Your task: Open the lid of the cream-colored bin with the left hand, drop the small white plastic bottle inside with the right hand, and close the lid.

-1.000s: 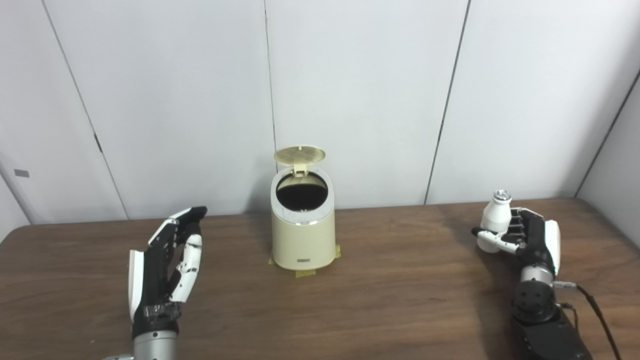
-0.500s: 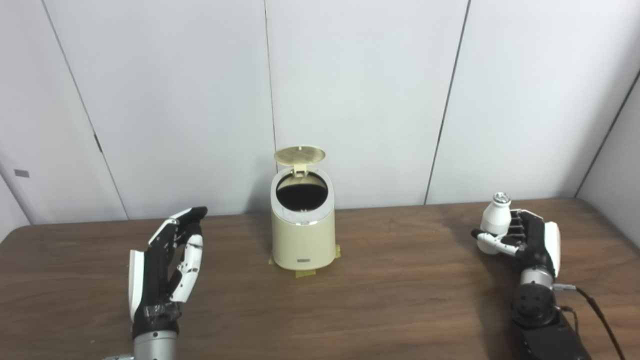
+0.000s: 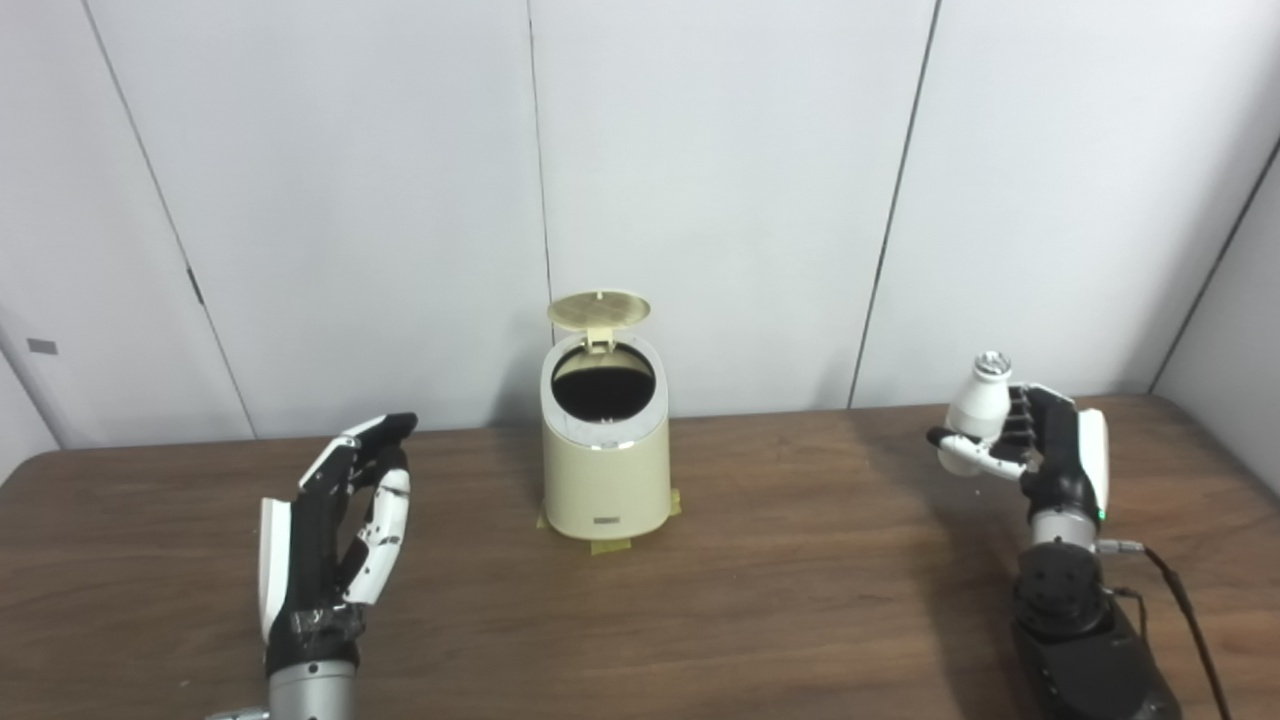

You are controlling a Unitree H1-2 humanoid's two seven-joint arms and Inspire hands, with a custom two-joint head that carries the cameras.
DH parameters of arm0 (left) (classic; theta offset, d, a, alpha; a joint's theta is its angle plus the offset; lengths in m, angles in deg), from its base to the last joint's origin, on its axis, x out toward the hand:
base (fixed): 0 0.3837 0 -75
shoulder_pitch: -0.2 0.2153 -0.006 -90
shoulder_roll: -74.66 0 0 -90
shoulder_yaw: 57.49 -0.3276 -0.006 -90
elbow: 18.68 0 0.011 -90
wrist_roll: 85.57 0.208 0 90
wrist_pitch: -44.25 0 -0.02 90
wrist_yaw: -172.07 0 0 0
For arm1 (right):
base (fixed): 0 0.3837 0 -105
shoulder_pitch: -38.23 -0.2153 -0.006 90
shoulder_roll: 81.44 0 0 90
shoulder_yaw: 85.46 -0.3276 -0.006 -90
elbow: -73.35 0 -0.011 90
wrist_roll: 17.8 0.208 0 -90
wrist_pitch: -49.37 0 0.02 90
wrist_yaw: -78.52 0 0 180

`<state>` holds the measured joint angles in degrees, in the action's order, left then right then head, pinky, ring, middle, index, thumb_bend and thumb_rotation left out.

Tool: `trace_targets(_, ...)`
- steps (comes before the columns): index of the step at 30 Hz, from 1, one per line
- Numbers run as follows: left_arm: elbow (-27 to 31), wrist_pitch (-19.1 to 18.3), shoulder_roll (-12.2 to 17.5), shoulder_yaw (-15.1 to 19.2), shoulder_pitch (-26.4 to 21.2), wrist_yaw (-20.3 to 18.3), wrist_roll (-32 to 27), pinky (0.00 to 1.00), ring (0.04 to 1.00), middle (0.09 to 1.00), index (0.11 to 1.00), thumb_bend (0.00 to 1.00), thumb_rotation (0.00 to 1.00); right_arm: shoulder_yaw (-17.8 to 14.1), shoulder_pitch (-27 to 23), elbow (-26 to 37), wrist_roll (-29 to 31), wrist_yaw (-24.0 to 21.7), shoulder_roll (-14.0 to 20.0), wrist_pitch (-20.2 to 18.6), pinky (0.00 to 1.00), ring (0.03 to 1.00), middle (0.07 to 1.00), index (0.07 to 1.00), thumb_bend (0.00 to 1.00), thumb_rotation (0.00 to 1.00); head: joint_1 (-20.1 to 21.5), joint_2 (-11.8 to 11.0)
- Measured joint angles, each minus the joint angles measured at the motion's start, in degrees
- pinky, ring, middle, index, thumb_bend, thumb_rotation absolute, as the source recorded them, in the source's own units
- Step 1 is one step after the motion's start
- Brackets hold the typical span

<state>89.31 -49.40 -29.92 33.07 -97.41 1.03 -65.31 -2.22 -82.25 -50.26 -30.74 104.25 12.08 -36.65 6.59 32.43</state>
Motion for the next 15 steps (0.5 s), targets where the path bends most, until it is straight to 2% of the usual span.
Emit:
trace_targets(7, -0.13, 0.56, 0.27, -0.53, 0.00, 0.10, 1.45, 0.72, 0.781, 0.765, 0.740, 0.26, 0.69, 1.32, 0.54, 7.80, -0.13, -3.56, -0.62, -2.28, 0.44, 0.487, 0.491, 0.480, 0.53, 0.00, -0.17, 0.00)
trace_targets(11, -0.13, 0.55, 0.16, -0.63, 0.00, 0.05, 1.49, 0.73, 0.786, 0.768, 0.745, 0.26, 0.67, 1.78, 0.76, 12.74, -0.42, -5.19, -1.94, -5.80, 0.39, 0.448, 0.483, 0.483, 0.53, 0.00, -0.26, -0.17)
trace_targets(15, -0.13, 0.55, 0.04, -0.81, 0.00, 0.11, 2.17, 0.72, 0.777, 0.762, 0.739, 0.25, 0.67, 2.40, 0.82, 16.14, -0.56, -7.29, -2.56, -7.48, 0.41, 0.454, 0.493, 0.478, 0.53, 0.00, -0.44, -0.35)
